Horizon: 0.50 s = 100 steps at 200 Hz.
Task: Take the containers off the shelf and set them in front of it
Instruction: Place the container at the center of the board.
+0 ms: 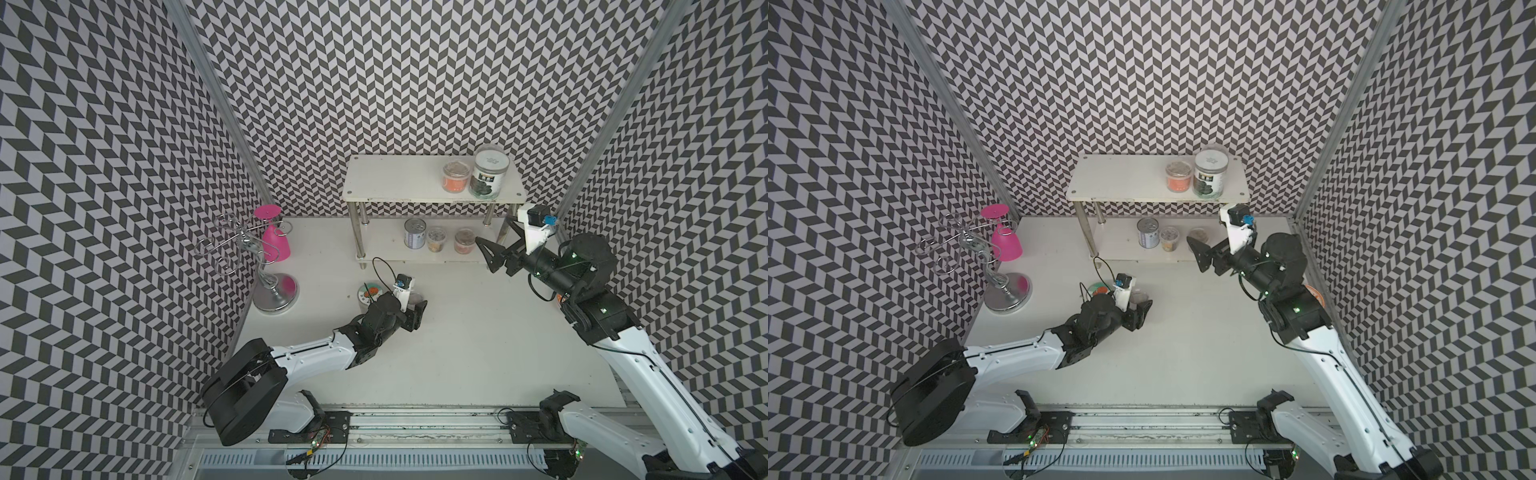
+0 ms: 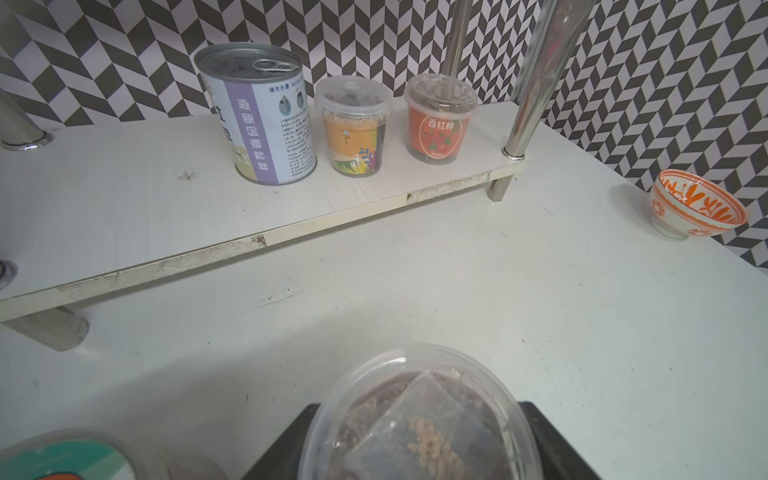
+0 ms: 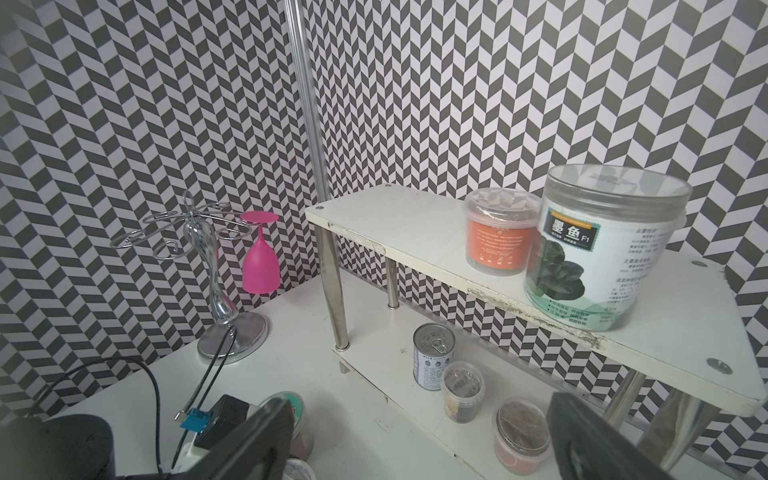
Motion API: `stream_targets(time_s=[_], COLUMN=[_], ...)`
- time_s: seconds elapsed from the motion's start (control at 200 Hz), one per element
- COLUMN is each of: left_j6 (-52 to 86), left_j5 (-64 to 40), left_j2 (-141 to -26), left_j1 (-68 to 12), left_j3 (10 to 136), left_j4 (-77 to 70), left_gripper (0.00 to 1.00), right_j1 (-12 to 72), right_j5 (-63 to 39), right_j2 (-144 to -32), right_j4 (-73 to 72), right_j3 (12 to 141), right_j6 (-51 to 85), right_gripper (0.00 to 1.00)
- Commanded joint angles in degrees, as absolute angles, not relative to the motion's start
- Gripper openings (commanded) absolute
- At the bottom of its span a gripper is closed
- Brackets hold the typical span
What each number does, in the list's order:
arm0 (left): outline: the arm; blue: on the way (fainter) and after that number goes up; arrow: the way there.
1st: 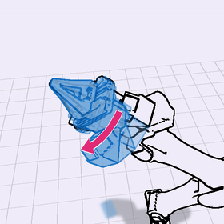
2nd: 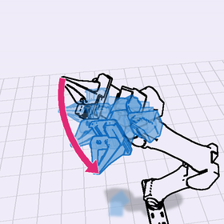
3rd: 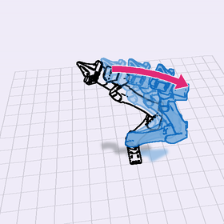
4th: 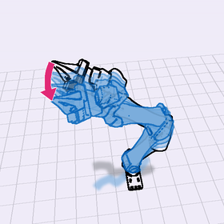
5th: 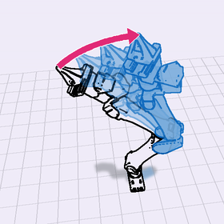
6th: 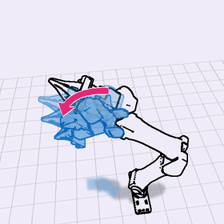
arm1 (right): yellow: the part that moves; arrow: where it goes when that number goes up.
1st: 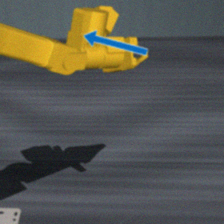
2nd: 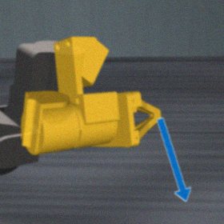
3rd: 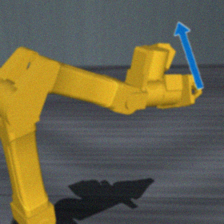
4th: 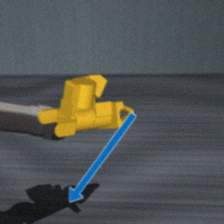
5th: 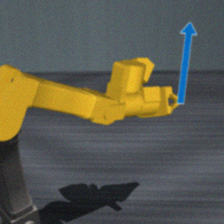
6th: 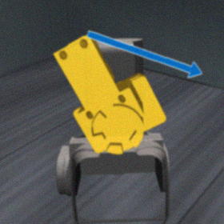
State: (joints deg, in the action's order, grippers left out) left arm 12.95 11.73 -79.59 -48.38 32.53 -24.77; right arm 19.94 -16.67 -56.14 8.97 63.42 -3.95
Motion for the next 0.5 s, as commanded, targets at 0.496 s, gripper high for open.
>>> stream_targets(time_s=[0.496], left_j6=[11.57], left_j5=[21.1], left_j2=[-97.27], left_j1=[-48.88], left_j3=[37.23], left_j4=[-34.82], left_gripper=[0.68], right_j1=[18.39], right_j5=[-16.52], right_j2=[-56.07], right_j4=[6.96], right_j3=[62.44], right_j6=[-5.43], right_gripper=[1.0])
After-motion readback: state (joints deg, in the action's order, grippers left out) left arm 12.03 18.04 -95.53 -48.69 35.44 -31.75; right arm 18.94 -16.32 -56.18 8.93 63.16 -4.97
